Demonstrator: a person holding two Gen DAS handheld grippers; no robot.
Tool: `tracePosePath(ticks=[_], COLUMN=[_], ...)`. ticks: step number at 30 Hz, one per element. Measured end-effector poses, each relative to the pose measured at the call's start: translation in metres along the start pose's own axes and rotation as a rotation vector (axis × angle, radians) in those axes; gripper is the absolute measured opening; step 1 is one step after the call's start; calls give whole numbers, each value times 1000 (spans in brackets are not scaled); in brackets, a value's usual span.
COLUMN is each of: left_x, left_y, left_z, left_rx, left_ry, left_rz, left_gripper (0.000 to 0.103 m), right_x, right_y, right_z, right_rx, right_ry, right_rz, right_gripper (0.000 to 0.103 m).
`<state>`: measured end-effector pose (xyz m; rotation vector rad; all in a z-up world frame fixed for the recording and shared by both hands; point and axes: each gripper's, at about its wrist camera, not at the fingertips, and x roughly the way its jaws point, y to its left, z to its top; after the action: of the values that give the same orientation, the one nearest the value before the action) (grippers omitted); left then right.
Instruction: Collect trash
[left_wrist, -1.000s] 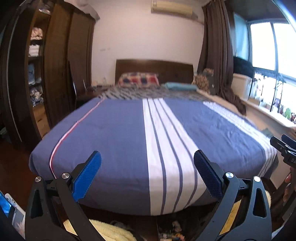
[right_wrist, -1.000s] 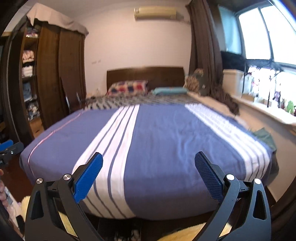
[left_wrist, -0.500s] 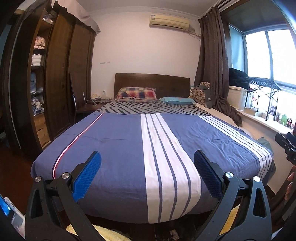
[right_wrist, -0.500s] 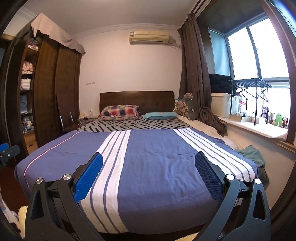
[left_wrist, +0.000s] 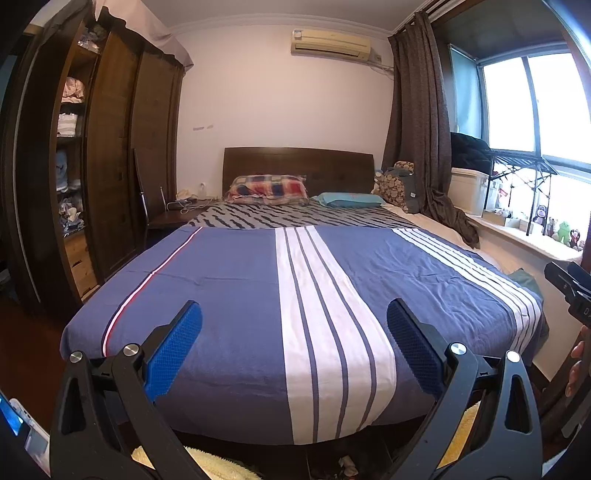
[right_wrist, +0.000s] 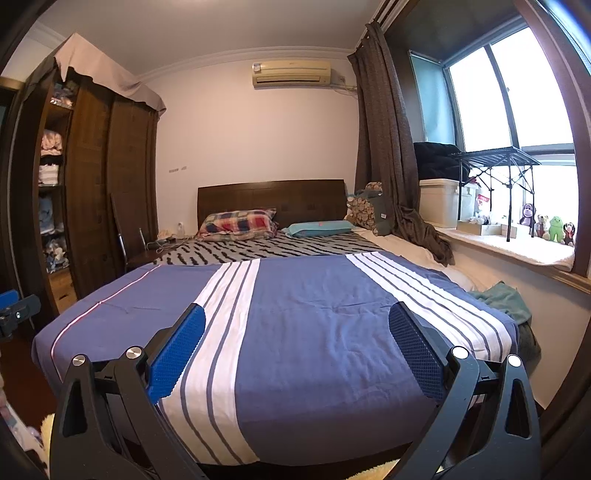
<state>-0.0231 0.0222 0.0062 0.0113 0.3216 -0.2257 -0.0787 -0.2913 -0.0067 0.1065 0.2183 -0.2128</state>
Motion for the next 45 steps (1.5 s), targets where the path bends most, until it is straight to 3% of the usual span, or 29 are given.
tracePosePath(ticks=[45], left_x=[0], left_y=[-7], left_z=[3], left_rx=[5], left_ry=[13], left_rz=[-10], left_gripper=[95], right_x=[0], right_y=[11], right_z=[-1], right_rx=[-6], right_ry=[21], right_rz=[21], right_gripper=[100])
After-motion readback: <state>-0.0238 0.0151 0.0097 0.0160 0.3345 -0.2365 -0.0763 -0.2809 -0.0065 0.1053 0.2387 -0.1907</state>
